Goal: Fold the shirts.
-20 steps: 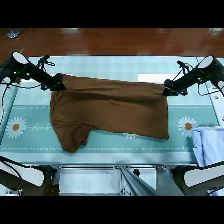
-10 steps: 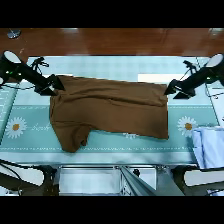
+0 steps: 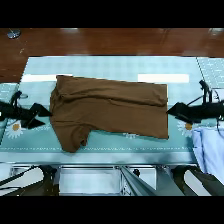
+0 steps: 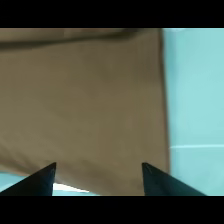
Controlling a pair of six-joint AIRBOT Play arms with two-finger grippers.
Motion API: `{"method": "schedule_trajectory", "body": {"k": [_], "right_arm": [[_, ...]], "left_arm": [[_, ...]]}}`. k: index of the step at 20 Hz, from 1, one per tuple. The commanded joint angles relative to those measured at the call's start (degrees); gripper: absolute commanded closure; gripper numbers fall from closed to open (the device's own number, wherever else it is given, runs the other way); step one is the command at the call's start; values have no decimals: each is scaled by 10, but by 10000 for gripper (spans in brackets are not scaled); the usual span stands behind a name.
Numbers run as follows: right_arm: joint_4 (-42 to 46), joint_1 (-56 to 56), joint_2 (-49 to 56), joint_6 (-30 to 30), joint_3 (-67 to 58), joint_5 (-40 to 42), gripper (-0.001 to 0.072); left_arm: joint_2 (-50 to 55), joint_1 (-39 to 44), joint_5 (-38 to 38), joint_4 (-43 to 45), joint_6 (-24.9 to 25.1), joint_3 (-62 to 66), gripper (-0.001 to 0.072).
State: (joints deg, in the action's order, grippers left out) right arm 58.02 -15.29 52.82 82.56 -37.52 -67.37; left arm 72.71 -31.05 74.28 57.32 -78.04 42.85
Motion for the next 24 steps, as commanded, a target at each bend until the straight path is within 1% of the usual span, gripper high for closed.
{"method": "schedule_trajectory", "body": {"k": [1, 3, 5, 6, 8, 10, 12, 14, 15, 16, 17, 19, 20, 22, 24], "right_arm": [[-80, -2, -88, -8, 103, 30, 96], [-84, -2, -91, -12, 114, 22, 96], [-83, -2, -91, -12, 114, 15, 96], [-83, -2, -91, -12, 114, 9, 96], [-83, -2, -91, -7, 114, 4, 96], [-83, -2, -91, 2, 114, 5, 96], [-82, -2, -91, 9, 114, 5, 96], [-74, -10, -91, 13, 114, 7, 96], [-61, -23, -91, 20, 114, 6, 96], [-41, -42, -91, 28, 114, -6, 96], [-12, -61, -91, 33, 114, -33, 96], [65, -78, -91, 47, 115, -90, 96], [83, -78, -91, 47, 120, -109, 96], [81, -78, -91, 50, 145, -118, 96], [85, -78, -82, 58, 163, -94, 96]], "left_arm": [[-55, -62, -17, -15, 20, -98, 6], [-63, -56, -21, -18, 29, -124, 6], [-63, -38, -40, -32, 30, -150, 6], [-63, -25, -55, -49, 32, -163, 6], [-63, 7, -85, -92, 53, -185, 6], [-63, 44, -104, -111, 63, -193, 6], [-63, 73, -100, -111, 68, -193, 6], [-63, 82, -85, -111, 76, -193, 19], [-63, 81, -69, -111, 99, -191, 360], [-63, 79, -55, -115, 126, -188, 662], [-64, 78, -51, -123, 131, -186, 685], [-65, 79, -50, -143, 132, -182, 685], [-66, 79, -50, -150, 138, -181, 685], [-69, 79, -50, -164, 140, -180, 685], [-68, 78, -51, -173, 143, -180, 685]]}}
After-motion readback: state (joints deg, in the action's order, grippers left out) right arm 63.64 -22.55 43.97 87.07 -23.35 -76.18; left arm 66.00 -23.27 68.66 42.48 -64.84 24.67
